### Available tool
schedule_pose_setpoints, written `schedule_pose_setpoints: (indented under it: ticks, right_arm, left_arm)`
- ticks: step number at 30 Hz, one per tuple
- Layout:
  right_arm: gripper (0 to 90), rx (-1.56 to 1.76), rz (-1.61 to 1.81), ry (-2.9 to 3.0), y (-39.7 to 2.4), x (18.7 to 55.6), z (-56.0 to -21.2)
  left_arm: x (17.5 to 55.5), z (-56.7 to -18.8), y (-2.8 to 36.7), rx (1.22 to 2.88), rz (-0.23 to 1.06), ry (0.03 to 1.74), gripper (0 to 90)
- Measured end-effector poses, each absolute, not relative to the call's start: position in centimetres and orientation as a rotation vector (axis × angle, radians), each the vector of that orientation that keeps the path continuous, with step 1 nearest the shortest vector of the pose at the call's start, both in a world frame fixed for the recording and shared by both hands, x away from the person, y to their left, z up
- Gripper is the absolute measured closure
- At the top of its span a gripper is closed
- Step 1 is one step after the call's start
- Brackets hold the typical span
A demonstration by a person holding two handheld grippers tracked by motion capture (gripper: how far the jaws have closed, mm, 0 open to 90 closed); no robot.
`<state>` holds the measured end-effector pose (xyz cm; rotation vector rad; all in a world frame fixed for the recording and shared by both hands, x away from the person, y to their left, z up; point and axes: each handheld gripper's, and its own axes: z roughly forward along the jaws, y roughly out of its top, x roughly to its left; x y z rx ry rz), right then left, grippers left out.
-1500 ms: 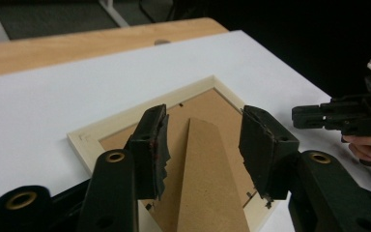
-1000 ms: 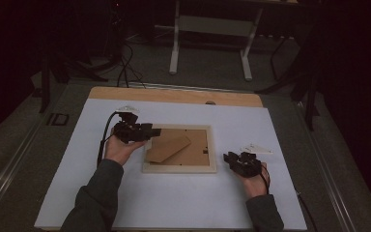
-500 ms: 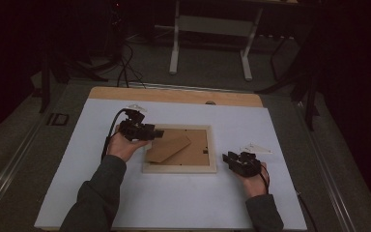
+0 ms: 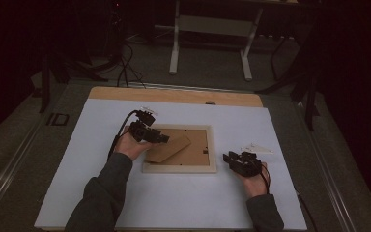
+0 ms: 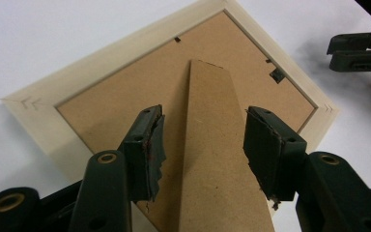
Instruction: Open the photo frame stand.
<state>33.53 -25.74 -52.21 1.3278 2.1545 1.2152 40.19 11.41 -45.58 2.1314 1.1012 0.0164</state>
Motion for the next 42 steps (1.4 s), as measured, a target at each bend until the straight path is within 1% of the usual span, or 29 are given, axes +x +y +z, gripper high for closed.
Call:
schedule_pose_setpoints:
  ticks: [5, 10, 16, 20, 25, 30, 42]
  right_arm:
    - [65.4, 1.328, 1.214, 2.155, -25.8, 33.5, -52.2]
    - [64.8, 1.324, 1.213, 2.158, -25.7, 33.6, -52.2]
    - [64.8, 1.324, 1.211, 2.16, -25.7, 33.6, -52.2]
    - [64.7, 1.32, 1.21, 2.166, -25.7, 33.6, -52.3]
    - [64.6, 1.32, 1.209, 2.168, -25.7, 33.6, -52.3]
    - [64.5, 1.323, 1.209, 2.166, -25.7, 33.6, -52.3]
    - [64.3, 1.323, 1.206, 2.169, -25.8, 33.6, -52.4]
  left_arm:
    - [40.4, -46.1, 11.2, 2.145, -0.013, 1.102, 45.9]
    - [40.6, -46.4, 10.9, 2.132, -0.063, 1.117, 39.3]
    - [40.8, -47.0, 10.5, 2.168, -0.066, 1.113, 33.0]
    - [40.8, -47.2, 10.3, 2.177, -0.06, 1.113, 33.0]
    - [41.0, -47.6, 10.2, 2.164, -0.105, 1.121, 32.2]
    - [41.0, -48.0, 10.0, 2.186, -0.121, 1.117, 30.8]
    - [41.1, -48.8, 10.1, 2.188, -0.162, 1.122, 31.1]
